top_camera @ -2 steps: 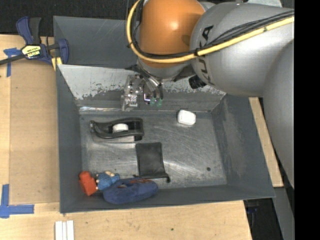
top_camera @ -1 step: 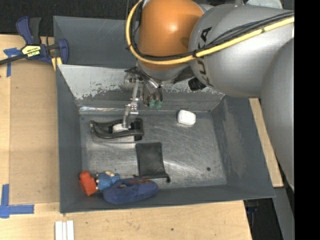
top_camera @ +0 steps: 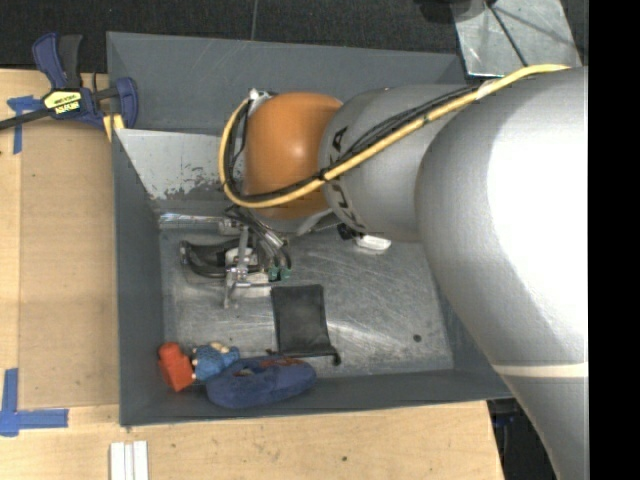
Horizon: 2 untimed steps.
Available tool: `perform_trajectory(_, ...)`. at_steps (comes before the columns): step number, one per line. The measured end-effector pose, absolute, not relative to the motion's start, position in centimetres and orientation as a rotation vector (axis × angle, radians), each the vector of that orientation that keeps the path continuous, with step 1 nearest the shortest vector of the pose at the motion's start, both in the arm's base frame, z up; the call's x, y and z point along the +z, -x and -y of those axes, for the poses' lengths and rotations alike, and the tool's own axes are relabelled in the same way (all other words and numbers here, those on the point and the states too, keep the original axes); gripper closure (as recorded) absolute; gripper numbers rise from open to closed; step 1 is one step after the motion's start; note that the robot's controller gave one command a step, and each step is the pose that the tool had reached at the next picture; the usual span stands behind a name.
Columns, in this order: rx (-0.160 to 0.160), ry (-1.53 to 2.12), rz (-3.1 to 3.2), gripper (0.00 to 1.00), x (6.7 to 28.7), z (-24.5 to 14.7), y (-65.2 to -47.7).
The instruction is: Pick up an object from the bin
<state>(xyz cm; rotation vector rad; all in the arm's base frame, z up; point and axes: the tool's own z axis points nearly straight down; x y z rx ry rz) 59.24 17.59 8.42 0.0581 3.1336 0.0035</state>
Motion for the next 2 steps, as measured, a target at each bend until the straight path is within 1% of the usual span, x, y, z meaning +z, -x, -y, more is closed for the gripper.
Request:
perform_trajectory(1,0.004,-0.06,-3.131,1.0,8.4,-17.5,-59.3)
perform_trajectory(2,0.001,-0.077,-3.136,1.0,25.4,-17.7,-62.8)
